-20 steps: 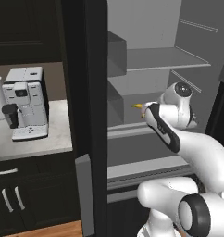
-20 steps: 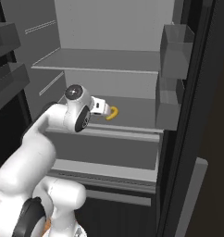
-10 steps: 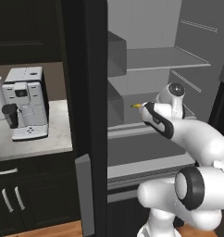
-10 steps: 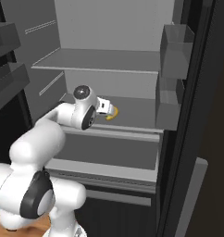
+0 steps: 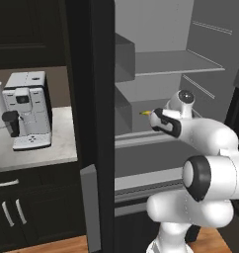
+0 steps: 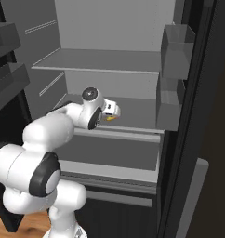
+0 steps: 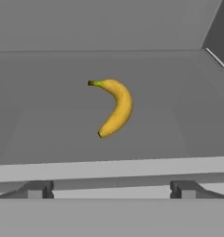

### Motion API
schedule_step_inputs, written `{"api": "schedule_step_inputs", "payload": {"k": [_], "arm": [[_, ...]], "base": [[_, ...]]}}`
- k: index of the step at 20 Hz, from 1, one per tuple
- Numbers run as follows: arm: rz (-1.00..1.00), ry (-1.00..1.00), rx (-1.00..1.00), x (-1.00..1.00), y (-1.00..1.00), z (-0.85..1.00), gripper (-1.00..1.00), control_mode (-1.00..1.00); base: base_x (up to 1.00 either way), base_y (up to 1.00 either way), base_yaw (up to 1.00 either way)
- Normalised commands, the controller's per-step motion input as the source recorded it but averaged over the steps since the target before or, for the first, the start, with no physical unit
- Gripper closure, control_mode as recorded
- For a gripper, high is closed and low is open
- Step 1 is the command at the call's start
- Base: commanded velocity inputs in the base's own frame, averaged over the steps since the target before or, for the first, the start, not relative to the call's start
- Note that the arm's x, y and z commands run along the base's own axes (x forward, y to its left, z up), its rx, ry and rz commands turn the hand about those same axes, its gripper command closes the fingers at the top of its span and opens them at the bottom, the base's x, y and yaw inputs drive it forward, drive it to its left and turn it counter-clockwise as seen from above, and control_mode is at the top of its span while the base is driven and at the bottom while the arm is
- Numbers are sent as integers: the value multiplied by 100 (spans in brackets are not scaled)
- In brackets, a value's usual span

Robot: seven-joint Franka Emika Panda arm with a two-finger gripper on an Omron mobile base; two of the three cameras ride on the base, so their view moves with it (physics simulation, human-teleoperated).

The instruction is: Pick the mango and banana from the fridge and place them inside the tupperware on the counter.

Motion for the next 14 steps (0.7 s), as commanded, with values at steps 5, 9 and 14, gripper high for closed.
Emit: {"api": "schedule_step_inputs", "payload": {"k": [5, 9, 14], "arm": [[-2, 4, 1, 34, -12, -27, -100, -100], [-3, 2, 0, 45, 0, -19, -100, -100], [-3, 1, 0, 49, 0, -17, -100, -100]], "base": [[0, 0, 0], [0, 0, 0], [0, 0, 0]]}}
